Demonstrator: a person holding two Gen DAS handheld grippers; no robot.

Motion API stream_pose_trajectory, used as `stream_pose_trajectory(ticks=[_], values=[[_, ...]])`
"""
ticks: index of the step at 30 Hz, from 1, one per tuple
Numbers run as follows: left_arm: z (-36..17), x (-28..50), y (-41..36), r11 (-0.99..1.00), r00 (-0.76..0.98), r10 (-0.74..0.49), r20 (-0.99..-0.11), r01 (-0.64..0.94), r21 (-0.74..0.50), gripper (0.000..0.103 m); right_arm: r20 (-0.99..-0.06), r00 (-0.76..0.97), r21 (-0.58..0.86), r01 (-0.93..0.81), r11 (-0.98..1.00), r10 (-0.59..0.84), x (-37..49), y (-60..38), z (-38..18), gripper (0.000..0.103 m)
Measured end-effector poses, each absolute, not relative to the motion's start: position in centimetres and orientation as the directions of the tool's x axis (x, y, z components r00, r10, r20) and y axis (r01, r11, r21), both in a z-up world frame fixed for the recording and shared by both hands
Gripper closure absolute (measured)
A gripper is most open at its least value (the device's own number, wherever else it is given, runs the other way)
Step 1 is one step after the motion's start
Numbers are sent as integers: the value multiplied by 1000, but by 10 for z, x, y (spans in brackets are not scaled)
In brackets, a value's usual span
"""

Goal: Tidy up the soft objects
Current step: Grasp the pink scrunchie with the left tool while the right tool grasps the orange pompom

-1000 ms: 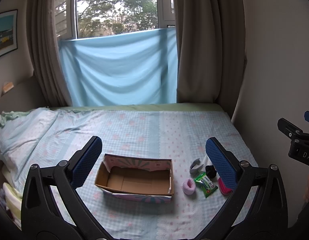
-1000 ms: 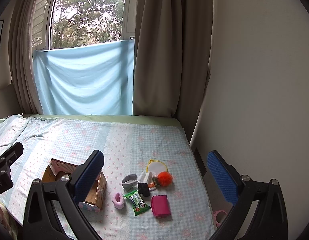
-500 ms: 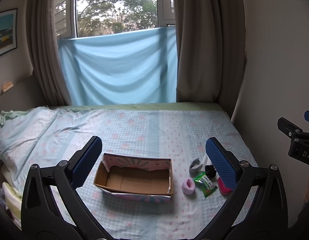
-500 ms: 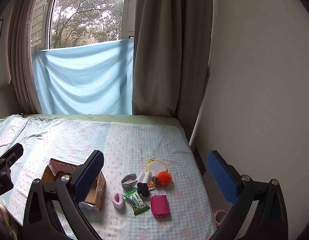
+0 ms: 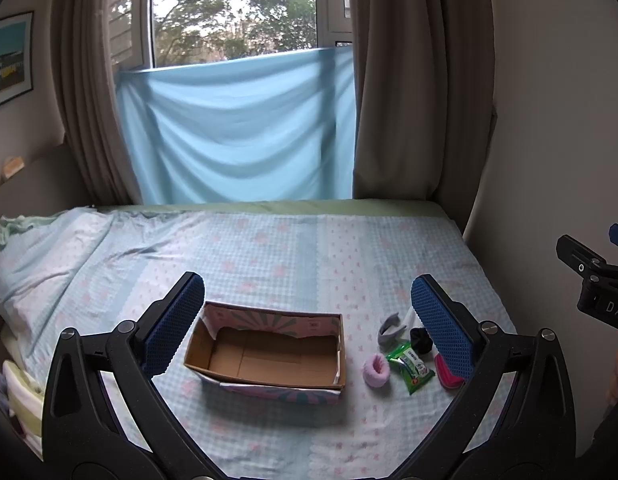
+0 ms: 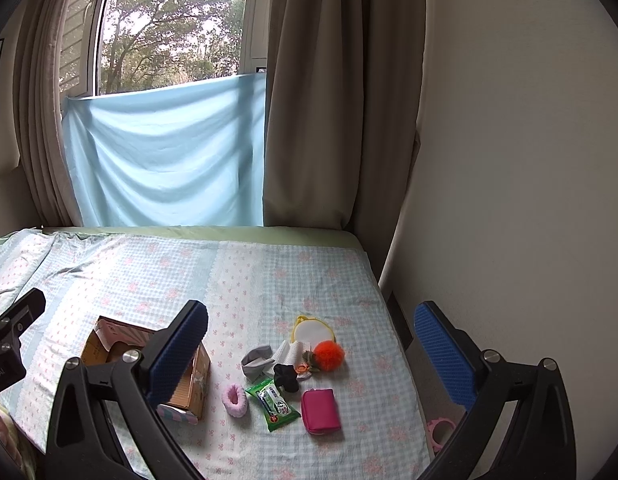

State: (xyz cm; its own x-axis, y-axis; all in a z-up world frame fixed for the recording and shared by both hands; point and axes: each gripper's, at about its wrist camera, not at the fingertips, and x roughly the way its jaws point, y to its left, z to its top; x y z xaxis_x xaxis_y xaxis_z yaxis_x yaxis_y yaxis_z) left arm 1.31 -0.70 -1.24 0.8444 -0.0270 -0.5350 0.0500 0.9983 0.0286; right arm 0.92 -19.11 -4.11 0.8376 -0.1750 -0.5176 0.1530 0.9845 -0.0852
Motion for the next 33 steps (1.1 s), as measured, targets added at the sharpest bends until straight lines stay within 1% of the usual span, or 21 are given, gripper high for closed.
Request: stream_pose_trajectory(ticks=[7,10,14,20,26,33], values=[[-35,36,-15,999,809,-16,-588,35,21,0,-548,820,-66,157,985,-167,31,-205,-56,0],[-55,48,-24,1000,793,-6,-609,17,12,0,-565,811,-47,154,987,-153,45,-218,-71,0],[-92,60,-41,1000,752,4,-659,-9,-4,0,-585,796,-47,157,986,-155,64,-238,-102,0],[-164,73,-67,999,680,9,-733,-35,-20,0,-654,741,-23,182,983,-152,86,-267,-159,0],[-247,95,-96,999,607,16,-795,-50,-18,0,-724,675,-32,176,984,-144,116,-284,-219,0],[-345,117,-126,998,525,8,-851,-58,-27,1,-756,641,-18,186,982,-135,170,-312,-290,0]])
